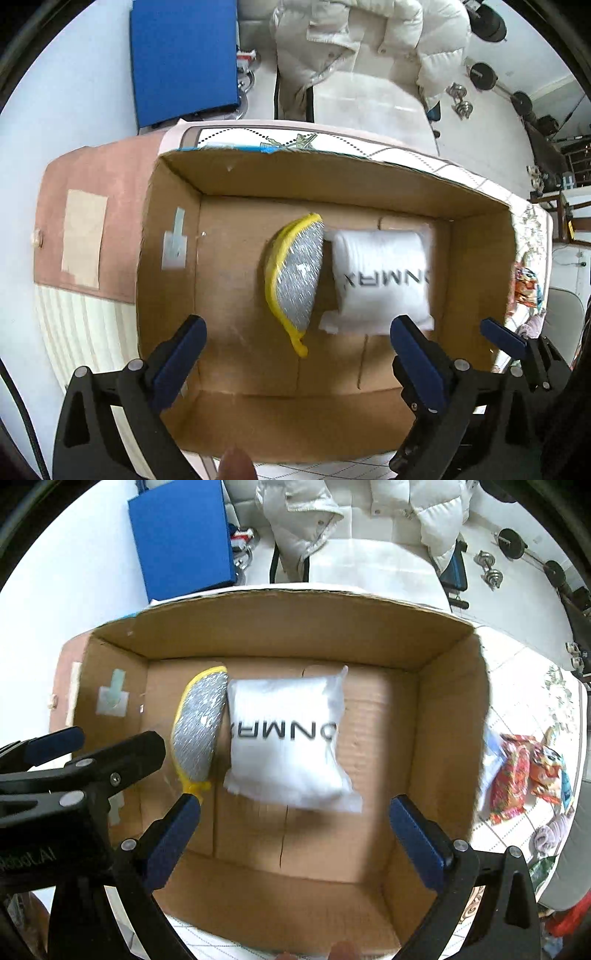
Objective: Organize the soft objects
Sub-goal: 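Move both tools back toward the remaining items on the table, then grasp the red snack bag with the left tool while the right tool grasps the green bag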
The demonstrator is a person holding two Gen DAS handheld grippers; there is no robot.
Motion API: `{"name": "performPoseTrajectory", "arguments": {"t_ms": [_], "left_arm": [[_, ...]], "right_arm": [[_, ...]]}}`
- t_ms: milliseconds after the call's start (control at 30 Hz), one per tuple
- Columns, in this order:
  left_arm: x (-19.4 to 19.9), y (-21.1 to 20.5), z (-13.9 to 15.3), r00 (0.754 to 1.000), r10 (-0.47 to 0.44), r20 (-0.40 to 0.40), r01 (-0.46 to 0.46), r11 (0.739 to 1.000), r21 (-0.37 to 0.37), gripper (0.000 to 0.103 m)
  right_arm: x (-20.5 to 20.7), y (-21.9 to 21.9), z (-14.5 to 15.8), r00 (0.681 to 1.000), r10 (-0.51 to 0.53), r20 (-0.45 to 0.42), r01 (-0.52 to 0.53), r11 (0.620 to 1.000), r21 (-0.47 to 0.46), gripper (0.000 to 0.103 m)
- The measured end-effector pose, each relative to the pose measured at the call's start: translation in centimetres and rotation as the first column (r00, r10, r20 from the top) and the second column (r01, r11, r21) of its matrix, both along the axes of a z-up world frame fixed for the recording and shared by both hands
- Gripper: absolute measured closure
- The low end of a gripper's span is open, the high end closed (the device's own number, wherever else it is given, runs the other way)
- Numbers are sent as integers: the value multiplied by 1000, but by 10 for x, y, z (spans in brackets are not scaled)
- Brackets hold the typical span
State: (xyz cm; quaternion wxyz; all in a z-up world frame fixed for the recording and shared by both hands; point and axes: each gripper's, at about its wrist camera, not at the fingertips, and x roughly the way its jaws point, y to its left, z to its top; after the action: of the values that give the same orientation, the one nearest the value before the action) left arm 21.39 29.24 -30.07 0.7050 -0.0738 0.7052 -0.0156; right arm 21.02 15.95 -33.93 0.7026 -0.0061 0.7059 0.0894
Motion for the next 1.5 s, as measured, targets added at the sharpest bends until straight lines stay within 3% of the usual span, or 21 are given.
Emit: {"name": "performPoseTrajectory", "arguments": {"t_ms": [200,300,433,567,667,800,900,1033,1233,1333,1367,1433,1500], "left_arm": [[-26,-21,27,997,13,74,-13,1000,-8,1],[-37,-46,53,992,-7,126,4,1000,22,1],[-41,-106,89,973,-102,209,82,991,103,1],[-42,-199,101,930,-290,228,253,951,178,1],[-31,-267,74,912,-379,157,357,921,153,1],[-13,-339,8,919,-393,8,393,919,26,1],[-1,-376,-38,921,-381,-85,382,924,1,1],[10,-408,-92,920,-351,-172,362,932,32,1],[29,-420,-127,930,-294,-222,314,948,57,1],[35,-423,-139,925,-284,-251,309,949,66,13],[37,-425,-144,922,-287,-259,315,946,76,22],[37,-425,-153,918,-289,-270,327,939,108,24],[36,-424,-160,915,-288,-284,331,936,118,40]], "right_arm": [[-27,-18,32,998,0,61,-5,997,72,0],[-46,-39,58,995,-4,97,-8,993,116,0],[-61,-107,93,984,-80,159,54,985,165,0],[-85,-225,111,941,-266,208,243,961,131,0],[-108,-324,94,887,-436,155,425,900,98,0],[-139,-423,53,793,-604,79,602,797,51,0],[-157,-474,12,742,-671,14,671,742,9,0],[-167,-500,-28,712,-700,-57,701,713,-2,0],[-169,-507,-59,692,-713,-117,718,696,4,0],[-169,-510,-70,676,-724,-136,731,682,2,2],[-170,-511,-73,671,-728,-142,735,678,0,4],[-170,-512,-79,662,-733,-160,743,670,5,6],[-170,-511,-86,660,-731,-176,743,669,4,8]]}}
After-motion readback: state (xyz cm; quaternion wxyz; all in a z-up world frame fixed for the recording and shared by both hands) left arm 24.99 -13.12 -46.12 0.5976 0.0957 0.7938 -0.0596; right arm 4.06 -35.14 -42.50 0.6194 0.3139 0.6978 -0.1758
